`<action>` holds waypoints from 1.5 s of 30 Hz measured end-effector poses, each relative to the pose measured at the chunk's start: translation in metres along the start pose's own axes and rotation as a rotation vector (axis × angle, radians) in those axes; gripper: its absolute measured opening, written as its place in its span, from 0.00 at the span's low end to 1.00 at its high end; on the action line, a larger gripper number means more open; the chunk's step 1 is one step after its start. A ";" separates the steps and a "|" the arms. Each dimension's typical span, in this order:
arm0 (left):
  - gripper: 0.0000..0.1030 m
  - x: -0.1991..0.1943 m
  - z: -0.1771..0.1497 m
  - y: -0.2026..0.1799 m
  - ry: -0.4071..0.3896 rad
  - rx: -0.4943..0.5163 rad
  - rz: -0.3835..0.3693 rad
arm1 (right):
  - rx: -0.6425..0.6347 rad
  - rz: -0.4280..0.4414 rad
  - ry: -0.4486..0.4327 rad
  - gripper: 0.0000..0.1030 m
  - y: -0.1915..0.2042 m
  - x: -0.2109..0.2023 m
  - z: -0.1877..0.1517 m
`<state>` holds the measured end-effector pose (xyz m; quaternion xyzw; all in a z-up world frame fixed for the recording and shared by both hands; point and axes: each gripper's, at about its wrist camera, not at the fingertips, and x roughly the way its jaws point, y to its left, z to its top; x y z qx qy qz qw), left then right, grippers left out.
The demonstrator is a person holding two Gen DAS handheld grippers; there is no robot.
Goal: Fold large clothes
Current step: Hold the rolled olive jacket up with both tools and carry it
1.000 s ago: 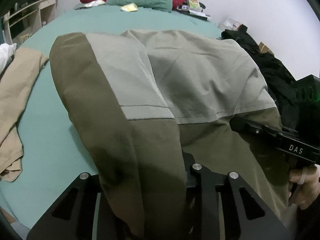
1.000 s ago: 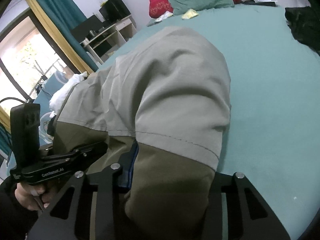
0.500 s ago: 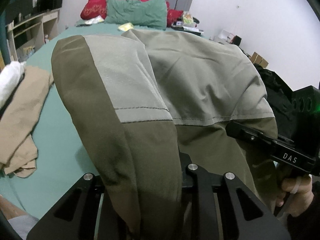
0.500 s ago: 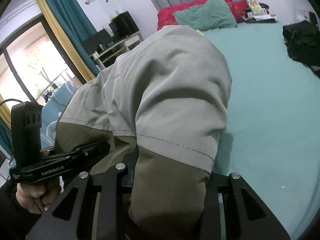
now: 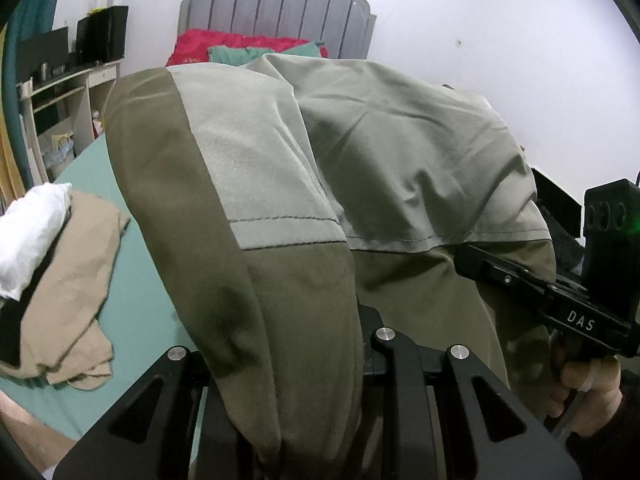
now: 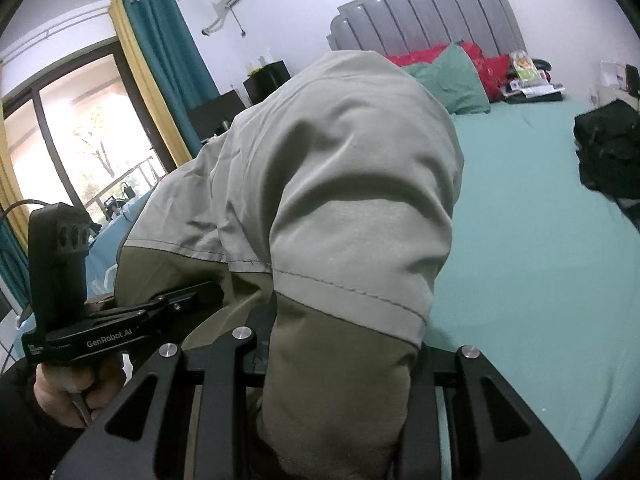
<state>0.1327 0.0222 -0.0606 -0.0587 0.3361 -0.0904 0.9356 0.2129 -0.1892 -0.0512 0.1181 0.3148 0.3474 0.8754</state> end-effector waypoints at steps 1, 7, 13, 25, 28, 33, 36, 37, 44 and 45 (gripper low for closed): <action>0.23 -0.002 0.002 0.004 -0.008 0.001 -0.002 | -0.004 0.001 -0.003 0.29 0.002 0.000 0.001; 0.23 -0.011 0.005 0.026 -0.040 -0.015 -0.006 | -0.033 0.002 -0.013 0.29 0.023 0.011 0.010; 0.23 -0.019 0.007 0.059 -0.062 -0.048 0.004 | -0.061 0.018 -0.010 0.29 0.049 0.033 0.016; 0.23 -0.031 0.018 0.141 -0.094 -0.098 0.067 | -0.091 0.089 0.003 0.29 0.097 0.089 0.029; 0.23 -0.026 0.019 0.161 -0.089 -0.114 0.081 | -0.093 0.105 0.020 0.29 0.104 0.107 0.030; 0.23 -0.016 0.021 0.187 -0.071 -0.137 0.094 | -0.083 0.123 0.061 0.29 0.107 0.134 0.027; 0.23 -0.006 0.022 0.207 -0.057 -0.155 0.092 | -0.079 0.129 0.085 0.29 0.107 0.151 0.029; 0.23 -0.003 0.022 0.212 -0.050 -0.157 0.090 | -0.076 0.131 0.090 0.29 0.106 0.156 0.031; 0.23 0.038 0.041 0.238 0.010 -0.160 0.067 | 0.000 0.130 0.124 0.29 0.082 0.192 0.034; 0.23 0.047 0.042 0.239 0.027 -0.163 0.066 | 0.012 0.126 0.134 0.29 0.076 0.198 0.033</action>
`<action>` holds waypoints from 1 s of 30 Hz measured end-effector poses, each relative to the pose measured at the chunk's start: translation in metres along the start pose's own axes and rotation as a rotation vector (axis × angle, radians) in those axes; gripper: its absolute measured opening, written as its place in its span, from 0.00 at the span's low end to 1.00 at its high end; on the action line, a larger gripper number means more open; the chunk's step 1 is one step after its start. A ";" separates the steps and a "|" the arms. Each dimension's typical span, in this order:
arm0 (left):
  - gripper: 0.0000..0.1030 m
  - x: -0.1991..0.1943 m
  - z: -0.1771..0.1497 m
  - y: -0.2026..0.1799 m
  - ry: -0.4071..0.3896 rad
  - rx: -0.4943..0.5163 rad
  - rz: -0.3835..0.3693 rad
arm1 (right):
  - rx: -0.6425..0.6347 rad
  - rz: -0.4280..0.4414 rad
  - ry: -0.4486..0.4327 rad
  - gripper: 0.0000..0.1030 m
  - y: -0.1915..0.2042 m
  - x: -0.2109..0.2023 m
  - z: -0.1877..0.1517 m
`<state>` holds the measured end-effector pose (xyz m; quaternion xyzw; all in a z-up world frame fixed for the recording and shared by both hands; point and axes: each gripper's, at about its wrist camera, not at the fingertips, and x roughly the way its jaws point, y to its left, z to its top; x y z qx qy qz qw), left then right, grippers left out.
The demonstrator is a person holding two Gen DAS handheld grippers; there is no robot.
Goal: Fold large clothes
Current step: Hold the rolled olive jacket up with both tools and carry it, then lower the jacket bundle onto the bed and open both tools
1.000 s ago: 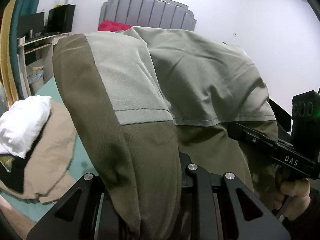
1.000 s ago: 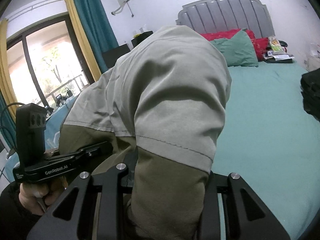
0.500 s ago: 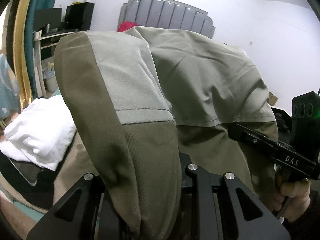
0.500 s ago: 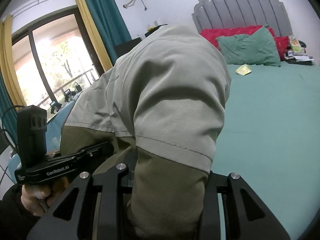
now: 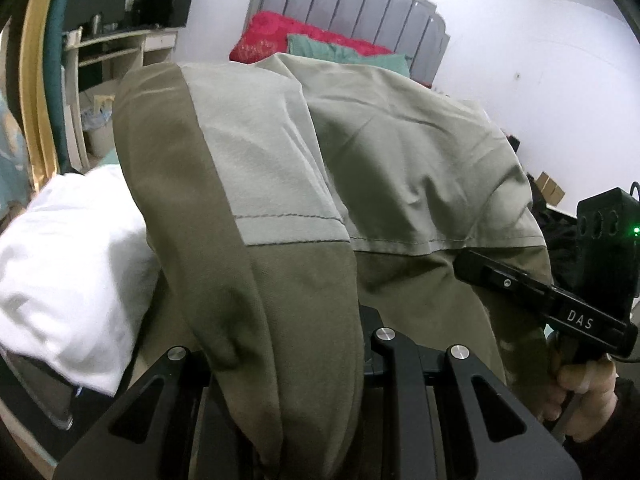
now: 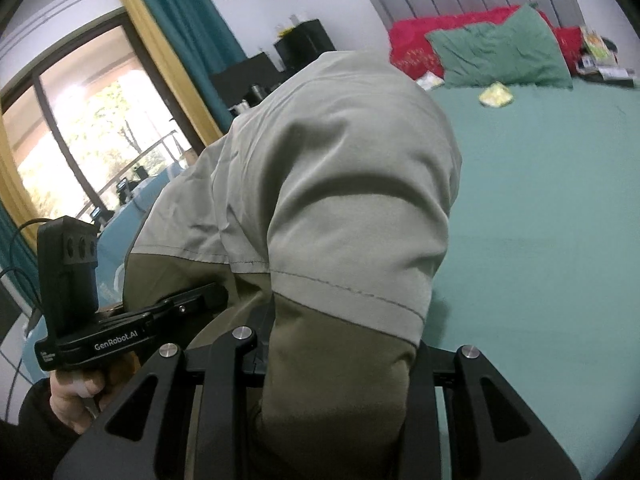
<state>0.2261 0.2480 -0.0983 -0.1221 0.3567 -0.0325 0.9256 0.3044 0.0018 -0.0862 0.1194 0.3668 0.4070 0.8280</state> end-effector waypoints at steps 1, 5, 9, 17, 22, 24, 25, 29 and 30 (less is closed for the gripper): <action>0.23 0.011 0.001 -0.001 0.025 -0.001 0.001 | 0.009 -0.004 0.010 0.29 -0.003 0.006 0.000; 0.26 0.047 -0.006 0.002 0.098 -0.024 -0.007 | 0.067 -0.015 0.065 0.29 -0.034 0.030 -0.009; 0.36 0.079 -0.002 0.017 0.175 -0.056 -0.021 | 0.113 -0.033 0.104 0.30 -0.058 0.045 -0.023; 0.59 0.119 0.005 0.037 0.256 -0.104 -0.010 | 0.159 -0.068 0.130 0.41 -0.090 0.049 -0.035; 0.59 0.096 0.013 0.027 0.171 -0.053 0.059 | 0.150 -0.091 0.131 0.54 -0.095 0.050 -0.033; 0.59 0.079 0.010 0.025 0.131 -0.048 0.077 | 0.152 -0.109 0.130 0.60 -0.095 0.048 -0.032; 0.59 0.071 0.009 0.025 0.114 -0.052 0.086 | 0.153 -0.117 0.133 0.61 -0.095 0.051 -0.030; 0.59 0.051 0.003 0.029 0.093 -0.092 0.131 | 0.179 -0.135 0.153 0.66 -0.094 0.053 -0.025; 0.59 0.049 0.001 0.031 0.096 -0.101 0.137 | 0.185 -0.143 0.159 0.67 -0.093 0.050 -0.024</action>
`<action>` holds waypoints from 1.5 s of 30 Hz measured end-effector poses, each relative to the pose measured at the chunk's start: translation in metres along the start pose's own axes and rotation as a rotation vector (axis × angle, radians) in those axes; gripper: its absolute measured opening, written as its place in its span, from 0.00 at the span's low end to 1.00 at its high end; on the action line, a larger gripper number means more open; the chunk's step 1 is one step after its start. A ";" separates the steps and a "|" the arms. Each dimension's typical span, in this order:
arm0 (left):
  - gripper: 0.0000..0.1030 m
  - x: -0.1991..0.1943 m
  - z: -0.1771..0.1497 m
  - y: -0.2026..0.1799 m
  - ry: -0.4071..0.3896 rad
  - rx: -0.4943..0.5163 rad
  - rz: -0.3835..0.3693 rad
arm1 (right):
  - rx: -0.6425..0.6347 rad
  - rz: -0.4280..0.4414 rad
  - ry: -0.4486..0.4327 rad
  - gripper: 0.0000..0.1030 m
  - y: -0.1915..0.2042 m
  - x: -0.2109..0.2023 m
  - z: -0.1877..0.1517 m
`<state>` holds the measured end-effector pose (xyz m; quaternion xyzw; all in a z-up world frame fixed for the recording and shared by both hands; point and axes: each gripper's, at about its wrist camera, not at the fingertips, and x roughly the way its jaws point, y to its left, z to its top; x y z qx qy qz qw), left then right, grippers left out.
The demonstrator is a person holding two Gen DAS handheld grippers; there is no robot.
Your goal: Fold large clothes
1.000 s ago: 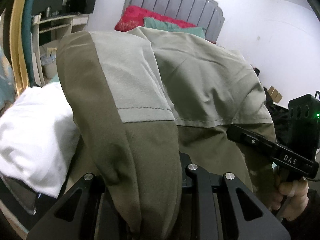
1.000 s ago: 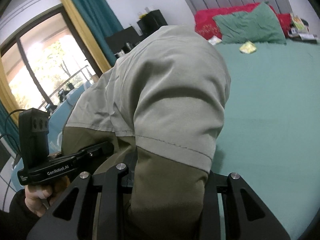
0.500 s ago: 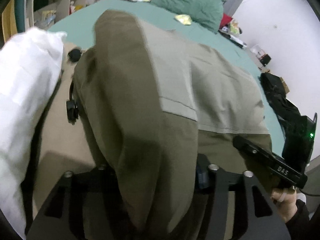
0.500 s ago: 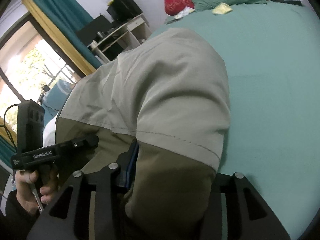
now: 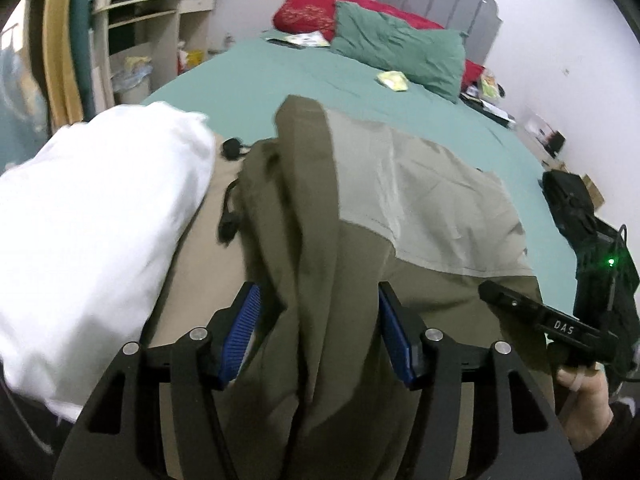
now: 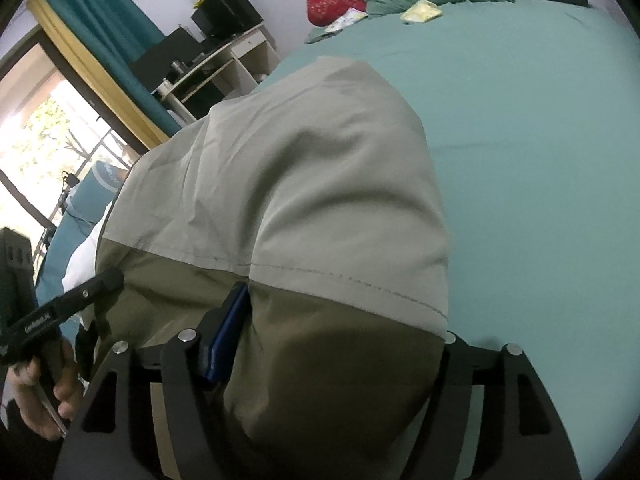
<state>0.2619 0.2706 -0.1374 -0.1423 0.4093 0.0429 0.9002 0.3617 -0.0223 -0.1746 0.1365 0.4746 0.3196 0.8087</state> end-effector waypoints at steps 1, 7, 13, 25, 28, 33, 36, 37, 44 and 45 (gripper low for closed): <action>0.59 0.000 -0.004 0.002 0.012 0.000 0.014 | 0.002 -0.013 0.004 0.68 0.000 -0.003 0.000; 0.60 0.005 -0.021 0.013 0.075 -0.012 0.070 | -0.061 -0.102 0.007 0.75 0.012 -0.028 -0.009; 0.60 -0.023 -0.036 0.013 0.016 -0.022 0.096 | -0.100 -0.127 0.039 0.76 0.013 -0.048 -0.031; 0.60 -0.066 -0.078 0.007 0.038 -0.050 0.105 | -0.084 -0.141 0.060 0.81 0.015 -0.079 -0.076; 0.60 -0.078 -0.086 0.004 0.022 -0.059 0.105 | -0.074 -0.139 0.067 0.81 0.016 -0.088 -0.084; 0.60 -0.098 -0.100 -0.009 0.007 -0.039 0.080 | -0.064 -0.130 0.086 0.81 0.021 -0.097 -0.094; 0.60 -0.110 -0.107 -0.019 -0.017 -0.028 0.071 | -0.059 -0.132 0.094 0.81 0.021 -0.106 -0.102; 0.60 -0.114 -0.110 -0.022 -0.023 -0.025 0.069 | -0.056 -0.132 0.092 0.81 0.021 -0.109 -0.105; 0.60 -0.148 -0.123 -0.047 -0.105 0.002 0.045 | -0.039 -0.133 0.062 0.81 0.017 -0.140 -0.119; 0.60 -0.153 -0.125 -0.053 -0.116 0.015 0.042 | -0.037 -0.134 0.056 0.81 0.015 -0.147 -0.121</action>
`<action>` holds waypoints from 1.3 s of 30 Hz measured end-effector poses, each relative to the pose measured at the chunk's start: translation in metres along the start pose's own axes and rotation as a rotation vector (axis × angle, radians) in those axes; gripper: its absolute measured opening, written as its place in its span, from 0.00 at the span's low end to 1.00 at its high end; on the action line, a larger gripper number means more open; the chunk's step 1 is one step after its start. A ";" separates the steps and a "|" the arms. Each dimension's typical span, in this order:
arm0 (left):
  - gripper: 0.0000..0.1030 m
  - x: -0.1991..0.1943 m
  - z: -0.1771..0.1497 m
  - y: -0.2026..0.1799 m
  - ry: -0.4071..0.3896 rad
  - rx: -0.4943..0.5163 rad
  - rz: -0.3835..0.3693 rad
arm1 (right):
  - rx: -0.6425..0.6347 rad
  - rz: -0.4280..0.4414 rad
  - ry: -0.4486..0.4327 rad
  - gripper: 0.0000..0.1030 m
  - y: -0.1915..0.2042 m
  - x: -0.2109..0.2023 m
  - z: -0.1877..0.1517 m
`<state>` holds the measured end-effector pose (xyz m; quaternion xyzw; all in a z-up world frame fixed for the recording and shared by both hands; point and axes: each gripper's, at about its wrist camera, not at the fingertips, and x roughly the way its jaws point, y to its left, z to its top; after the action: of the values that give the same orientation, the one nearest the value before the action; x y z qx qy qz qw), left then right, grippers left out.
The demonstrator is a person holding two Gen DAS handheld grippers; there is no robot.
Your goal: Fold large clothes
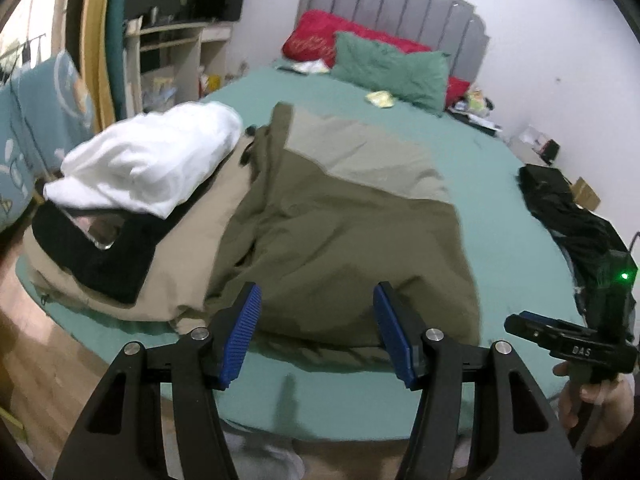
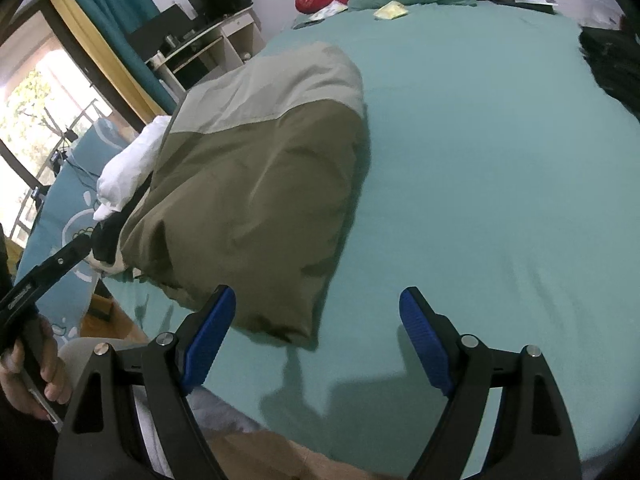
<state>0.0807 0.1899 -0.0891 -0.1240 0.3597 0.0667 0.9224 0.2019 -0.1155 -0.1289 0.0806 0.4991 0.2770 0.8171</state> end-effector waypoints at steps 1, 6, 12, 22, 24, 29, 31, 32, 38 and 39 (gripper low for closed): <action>0.60 -0.004 -0.002 -0.006 -0.005 0.010 -0.002 | 0.004 -0.001 -0.006 0.81 -0.002 -0.006 -0.002; 0.60 -0.018 -0.007 -0.027 -0.018 0.010 -0.015 | 0.015 -0.009 -0.033 0.81 -0.011 -0.033 -0.012; 0.60 -0.040 -0.009 -0.060 -0.048 0.018 -0.036 | 0.029 -0.036 -0.083 0.81 -0.024 -0.072 -0.024; 0.60 -0.091 -0.002 -0.124 -0.131 0.117 -0.056 | 0.051 -0.114 -0.215 0.81 -0.045 -0.150 -0.028; 0.61 -0.100 -0.001 -0.133 -0.154 0.133 -0.054 | 0.046 -0.133 -0.243 0.81 -0.048 -0.166 -0.028; 0.66 -0.124 0.004 -0.153 -0.208 0.152 -0.044 | 0.039 -0.176 -0.306 0.82 -0.056 -0.204 -0.029; 0.68 -0.134 0.006 -0.159 -0.227 0.155 -0.034 | 0.038 -0.192 -0.325 0.88 -0.058 -0.218 -0.030; 0.69 -0.139 0.007 -0.162 -0.236 0.155 -0.033 | 0.037 -0.198 -0.338 0.91 -0.059 -0.225 -0.030; 0.73 -0.168 0.011 -0.178 -0.284 0.182 0.005 | 0.020 -0.228 -0.424 0.93 -0.054 -0.267 -0.032; 0.73 -0.174 0.012 -0.180 -0.295 0.183 0.003 | 0.012 -0.231 -0.445 0.93 -0.052 -0.276 -0.032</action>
<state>-0.0008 0.0146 0.0701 -0.0282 0.2253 0.0524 0.9725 0.0973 -0.3103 0.0467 0.0870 0.3144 0.1540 0.9327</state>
